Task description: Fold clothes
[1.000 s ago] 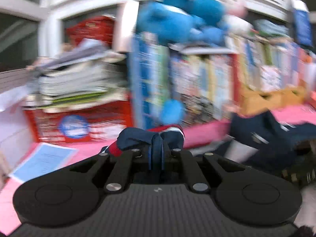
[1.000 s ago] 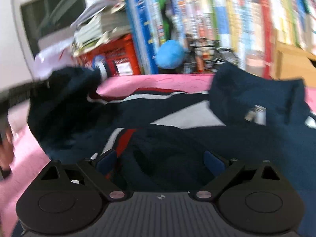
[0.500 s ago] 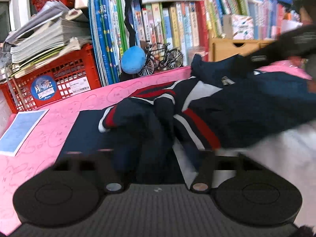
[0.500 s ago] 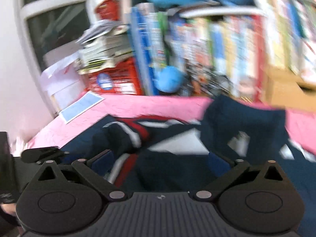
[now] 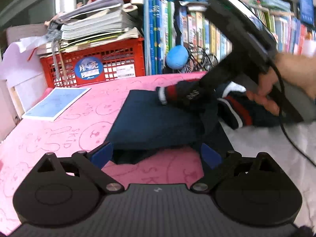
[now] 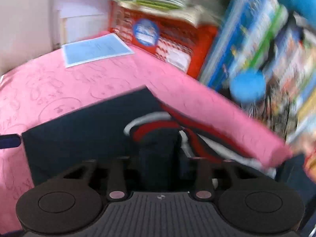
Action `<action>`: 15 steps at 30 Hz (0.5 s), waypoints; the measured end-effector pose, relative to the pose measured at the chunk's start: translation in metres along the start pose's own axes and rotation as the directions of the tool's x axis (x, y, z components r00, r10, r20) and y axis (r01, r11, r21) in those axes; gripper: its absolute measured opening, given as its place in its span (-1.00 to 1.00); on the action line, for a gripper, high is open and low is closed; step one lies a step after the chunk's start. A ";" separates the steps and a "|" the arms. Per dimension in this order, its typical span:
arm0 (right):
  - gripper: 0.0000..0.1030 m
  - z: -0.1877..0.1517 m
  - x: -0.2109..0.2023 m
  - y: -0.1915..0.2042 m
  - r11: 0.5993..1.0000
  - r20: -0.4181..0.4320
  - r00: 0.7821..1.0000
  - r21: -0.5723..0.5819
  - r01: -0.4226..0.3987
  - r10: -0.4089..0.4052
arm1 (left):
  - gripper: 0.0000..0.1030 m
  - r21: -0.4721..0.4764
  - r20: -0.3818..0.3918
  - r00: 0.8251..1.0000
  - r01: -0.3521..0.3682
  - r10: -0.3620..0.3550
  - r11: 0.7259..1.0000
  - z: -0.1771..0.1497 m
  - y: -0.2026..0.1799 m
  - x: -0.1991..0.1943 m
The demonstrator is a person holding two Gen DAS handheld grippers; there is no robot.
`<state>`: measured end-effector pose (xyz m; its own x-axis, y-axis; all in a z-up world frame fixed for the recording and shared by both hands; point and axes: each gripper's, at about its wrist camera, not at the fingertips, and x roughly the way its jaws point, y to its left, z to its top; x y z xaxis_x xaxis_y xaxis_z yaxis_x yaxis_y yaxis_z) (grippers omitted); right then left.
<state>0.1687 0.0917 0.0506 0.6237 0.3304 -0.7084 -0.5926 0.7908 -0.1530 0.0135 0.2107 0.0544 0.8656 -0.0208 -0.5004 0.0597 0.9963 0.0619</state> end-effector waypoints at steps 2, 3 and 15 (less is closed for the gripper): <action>-0.55 -0.009 -0.023 -0.014 0.998 0.076 0.997 0.063 0.002 -0.007 | 0.89 -0.006 0.010 1.000 0.005 -0.005 1.000 -0.001 0.001 -0.003; -0.55 -0.013 -0.038 -0.021 0.996 0.118 0.993 0.094 0.008 -0.019 | 0.89 -0.003 0.014 1.000 0.005 -0.004 1.000 -0.001 0.000 -0.004; -0.45 -0.149 -0.130 -0.172 0.793 0.154 0.979 0.609 0.012 -0.133 | 0.91 0.053 0.026 0.999 0.035 -0.036 0.998 0.021 -0.038 0.003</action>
<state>0.1135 -0.1644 0.0663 0.7679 0.2974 -0.5674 -0.1517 0.9449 0.2901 0.0241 0.1706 0.0683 0.8756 -0.0593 -0.4795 0.1163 0.9891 0.0901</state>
